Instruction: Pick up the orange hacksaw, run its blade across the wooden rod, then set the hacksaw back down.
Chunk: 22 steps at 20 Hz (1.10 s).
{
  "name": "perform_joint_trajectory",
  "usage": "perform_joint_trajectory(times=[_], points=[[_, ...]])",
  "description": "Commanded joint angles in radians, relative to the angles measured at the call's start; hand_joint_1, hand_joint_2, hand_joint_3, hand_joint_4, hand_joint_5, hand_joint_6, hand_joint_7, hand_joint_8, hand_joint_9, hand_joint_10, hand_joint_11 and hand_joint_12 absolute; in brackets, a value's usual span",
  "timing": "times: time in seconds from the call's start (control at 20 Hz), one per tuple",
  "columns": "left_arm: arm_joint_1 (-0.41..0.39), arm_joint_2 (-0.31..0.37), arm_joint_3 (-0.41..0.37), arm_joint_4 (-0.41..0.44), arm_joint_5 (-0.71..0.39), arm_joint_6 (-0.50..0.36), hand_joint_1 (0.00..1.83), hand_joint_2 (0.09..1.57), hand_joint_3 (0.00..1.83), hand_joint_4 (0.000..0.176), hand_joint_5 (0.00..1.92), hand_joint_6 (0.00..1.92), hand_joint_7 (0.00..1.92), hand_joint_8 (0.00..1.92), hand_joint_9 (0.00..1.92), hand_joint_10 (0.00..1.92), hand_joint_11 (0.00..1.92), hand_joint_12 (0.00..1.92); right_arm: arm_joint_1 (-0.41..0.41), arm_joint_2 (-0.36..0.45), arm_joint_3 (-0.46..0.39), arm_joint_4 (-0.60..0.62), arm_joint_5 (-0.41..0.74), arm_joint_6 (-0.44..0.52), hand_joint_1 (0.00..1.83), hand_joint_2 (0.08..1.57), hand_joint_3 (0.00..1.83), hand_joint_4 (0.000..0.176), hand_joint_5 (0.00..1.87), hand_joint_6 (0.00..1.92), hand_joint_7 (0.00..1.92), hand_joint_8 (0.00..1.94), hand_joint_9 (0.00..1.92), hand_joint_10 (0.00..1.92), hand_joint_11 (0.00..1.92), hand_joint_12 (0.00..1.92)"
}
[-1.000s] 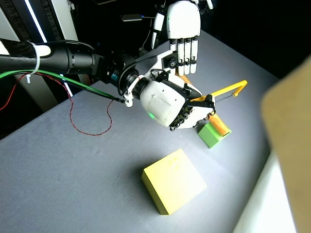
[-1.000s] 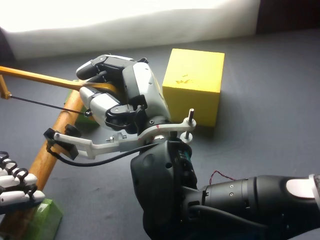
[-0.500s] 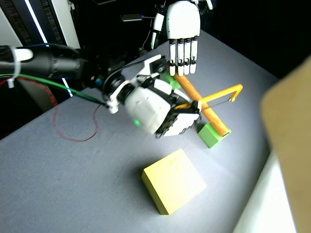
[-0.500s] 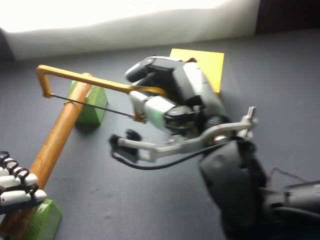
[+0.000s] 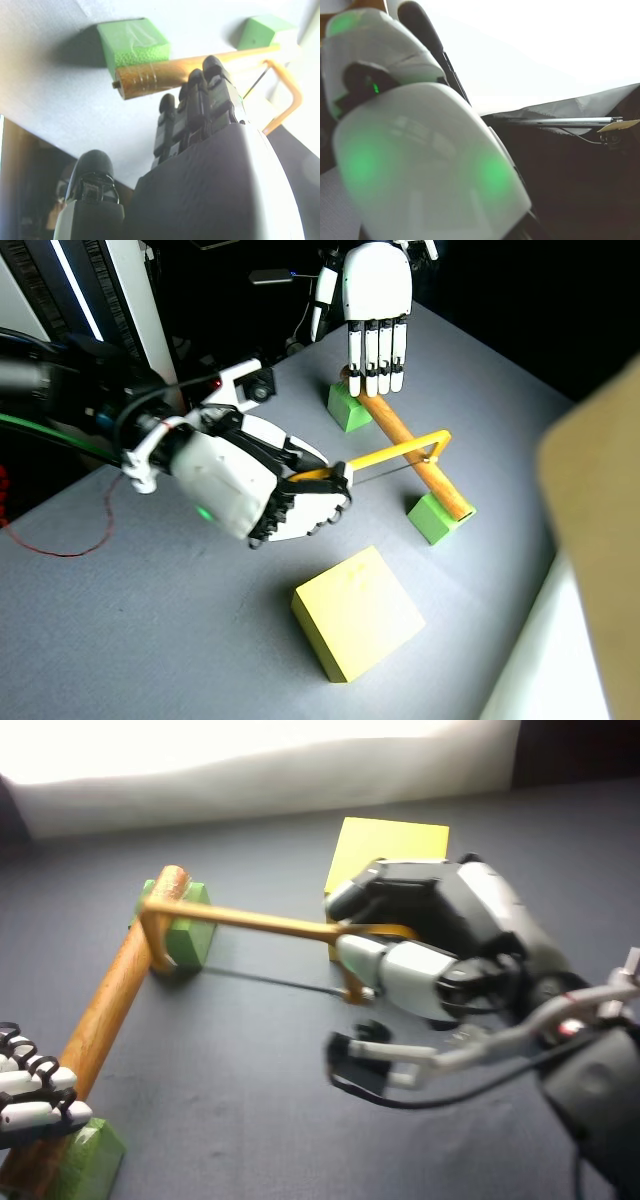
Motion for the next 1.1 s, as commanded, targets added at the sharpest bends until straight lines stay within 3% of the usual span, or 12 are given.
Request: perform_joint_trajectory(times=[0.0,0.2,0.4,0.8,0.85,0.9,1.0,1.05], points=[[-0.006,-0.004,-0.001,-0.004,-0.016,-0.001,0.07,1.30,0.00,0.000,0.13,0.00,0.10,0.00,0.07,0.00,0.00,0.18,-0.007,0.024,-0.014,-0.077,0.079,0.031,1.37,1.15,0.00,0.000,0.83,1.05,0.87,1.11,0.93,1.31,0.88,1.28],[-0.006,-0.004,0.000,-0.004,-0.016,-0.001,0.06,1.29,0.00,0.000,0.12,0.00,0.11,0.00,0.08,0.00,0.00,0.19,-0.108,0.059,-0.026,-0.092,0.196,0.152,1.37,1.16,0.00,0.000,0.79,1.10,0.87,1.11,0.93,1.32,0.87,1.28],[-0.009,-0.007,0.000,-0.004,-0.011,-0.001,0.03,1.30,0.00,0.000,0.11,0.00,0.10,0.00,0.07,0.00,0.00,0.14,-0.177,0.010,0.016,-0.092,0.286,0.275,1.37,1.16,0.00,0.000,0.79,1.11,0.87,1.10,0.93,1.31,0.87,1.28],[-0.013,-0.010,0.026,-0.004,-0.070,0.005,0.09,1.29,0.00,0.000,0.09,0.00,0.08,0.00,0.06,0.00,0.00,0.08,-0.254,-0.057,0.035,-0.091,0.353,0.322,1.37,1.15,0.00,0.000,0.84,1.06,0.87,1.11,0.93,1.29,0.86,1.26],[-0.012,-0.014,0.032,-0.004,-0.092,0.009,0.08,1.29,0.00,0.000,0.10,0.00,0.10,0.01,0.07,0.00,0.01,0.08,-0.259,-0.058,0.035,-0.091,0.357,0.322,1.46,1.13,0.01,0.000,0.83,1.02,0.84,1.10,0.95,1.13,0.85,1.52],[-0.006,-0.017,0.037,-0.004,-0.110,0.009,0.09,1.29,0.00,0.000,0.11,0.00,0.11,0.00,0.08,0.00,0.00,0.12,-0.263,-0.058,0.035,-0.091,0.360,0.326,1.38,1.16,0.00,0.000,0.79,1.11,0.82,1.19,0.94,1.24,0.84,1.33],[0.001,-0.026,0.044,-0.004,-0.133,0.014,0.07,1.29,0.00,0.000,0.10,0.00,0.09,0.00,0.06,0.00,0.00,0.09,-0.268,-0.058,0.035,-0.091,0.368,0.329,1.34,1.21,0.01,0.000,0.63,1.26,0.78,1.31,0.85,1.42,0.70,1.32],[0.004,-0.034,0.050,-0.004,-0.151,0.022,0.07,1.29,0.00,0.000,0.10,0.00,0.09,0.00,0.06,0.00,0.00,0.09,-0.269,-0.058,0.034,-0.092,0.371,0.330,1.20,1.25,0.00,0.000,0.63,1.35,0.80,1.38,0.71,1.06,0.64,1.33]])
